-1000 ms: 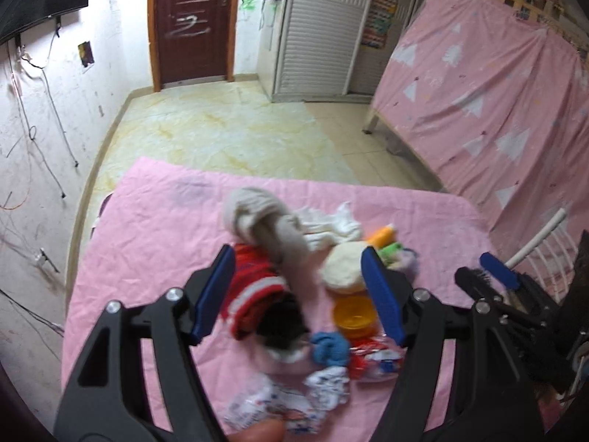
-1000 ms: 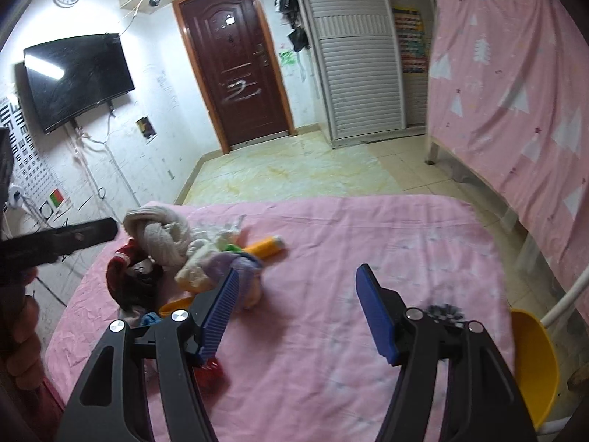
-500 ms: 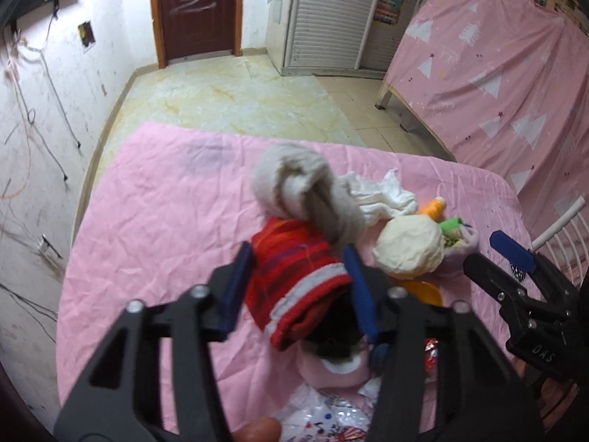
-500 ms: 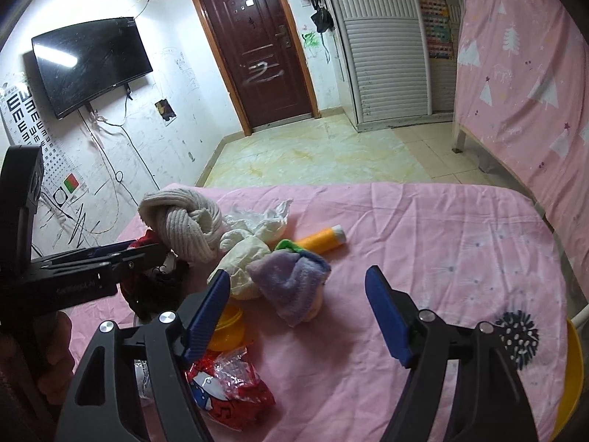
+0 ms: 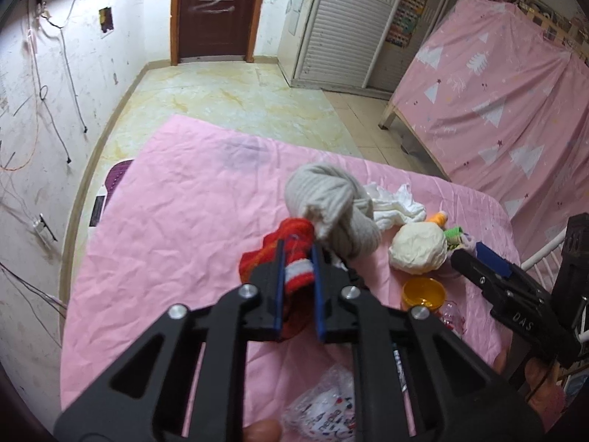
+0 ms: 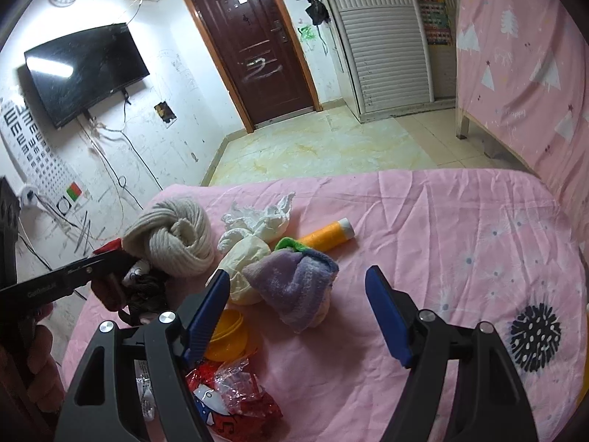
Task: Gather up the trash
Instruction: 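Grasp the purple cloth with the right tool while the left tool grasps the red hat, then carry the purple cloth and red hat to the yellow bucket and release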
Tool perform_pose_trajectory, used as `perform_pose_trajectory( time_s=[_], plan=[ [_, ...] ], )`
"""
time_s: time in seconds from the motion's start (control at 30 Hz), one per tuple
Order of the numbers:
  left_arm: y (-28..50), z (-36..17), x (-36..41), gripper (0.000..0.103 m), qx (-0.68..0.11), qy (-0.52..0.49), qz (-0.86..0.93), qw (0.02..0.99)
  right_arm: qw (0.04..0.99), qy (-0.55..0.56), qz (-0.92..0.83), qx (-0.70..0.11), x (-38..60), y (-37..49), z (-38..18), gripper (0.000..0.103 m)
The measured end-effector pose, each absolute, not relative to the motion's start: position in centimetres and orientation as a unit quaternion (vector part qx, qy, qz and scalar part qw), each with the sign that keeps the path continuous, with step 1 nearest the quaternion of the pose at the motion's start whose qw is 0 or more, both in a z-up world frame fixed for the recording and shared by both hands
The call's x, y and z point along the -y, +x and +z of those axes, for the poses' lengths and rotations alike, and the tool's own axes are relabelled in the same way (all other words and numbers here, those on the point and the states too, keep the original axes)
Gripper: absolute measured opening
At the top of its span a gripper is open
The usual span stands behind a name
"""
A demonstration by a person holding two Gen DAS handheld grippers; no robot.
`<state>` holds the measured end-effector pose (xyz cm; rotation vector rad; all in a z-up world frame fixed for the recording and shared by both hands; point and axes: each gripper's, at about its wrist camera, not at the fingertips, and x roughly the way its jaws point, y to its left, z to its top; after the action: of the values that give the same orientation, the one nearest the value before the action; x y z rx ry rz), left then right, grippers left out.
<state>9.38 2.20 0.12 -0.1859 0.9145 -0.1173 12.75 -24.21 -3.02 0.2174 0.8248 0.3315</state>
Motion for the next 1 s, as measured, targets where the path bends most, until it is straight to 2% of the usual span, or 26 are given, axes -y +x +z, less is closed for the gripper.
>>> perform_pose_trajectory(
  time_s=[0.07, 0.1, 0.13, 0.17, 0.2, 0.27, 0.67, 1.0],
  plan=[
    [9.1, 0.3, -2.4, 0.011, -0.438, -0.09, -0.054, 0.893, 0.89, 0.123, 0.168, -0.405, 24.8, 13.1, -3.4, 0.069],
    [9.0, 0.4, -2.5, 0.011, -0.437, -0.091, -0.054, 0.893, 0.884, 0.137, 0.174, -0.412, 25.1, 13.5, -3.7, 0.064],
    [8.7, 0.6, -2.6, 0.011, -0.434, -0.092, -0.054, 0.894, 0.88, 0.143, 0.18, -0.416, 25.1, 13.6, -3.8, 0.056],
    [8.5, 0.8, -2.6, 0.011, -0.432, -0.09, -0.054, 0.896, 0.875, 0.149, 0.188, -0.421, 25.2, 13.8, -4.0, 0.04],
    [8.4, 1.0, -2.5, 0.011, -0.431, -0.09, -0.054, 0.896, 0.873, 0.152, 0.193, -0.421, 25.3, 13.7, -3.9, 0.03],
    [8.1, 1.3, -2.3, 0.011, -0.428, -0.088, -0.055, 0.898, 0.877, 0.149, 0.192, -0.414, 25.5, 13.4, -3.5, 0.02],
    [6.4, 4.6, 0.9, 0.011, -0.393, -0.063, -0.071, 0.915, 0.904, 0.151, 0.179, -0.358, 28.8, 9.7, -0.3, 0.018],
    [5.5, 6.5, 8.2, 0.011, -0.38, -0.009, -0.119, 0.917, 0.925, 0.171, 0.134, -0.311, 35.2, 6.1, 1.3, 0.018]
  ],
)
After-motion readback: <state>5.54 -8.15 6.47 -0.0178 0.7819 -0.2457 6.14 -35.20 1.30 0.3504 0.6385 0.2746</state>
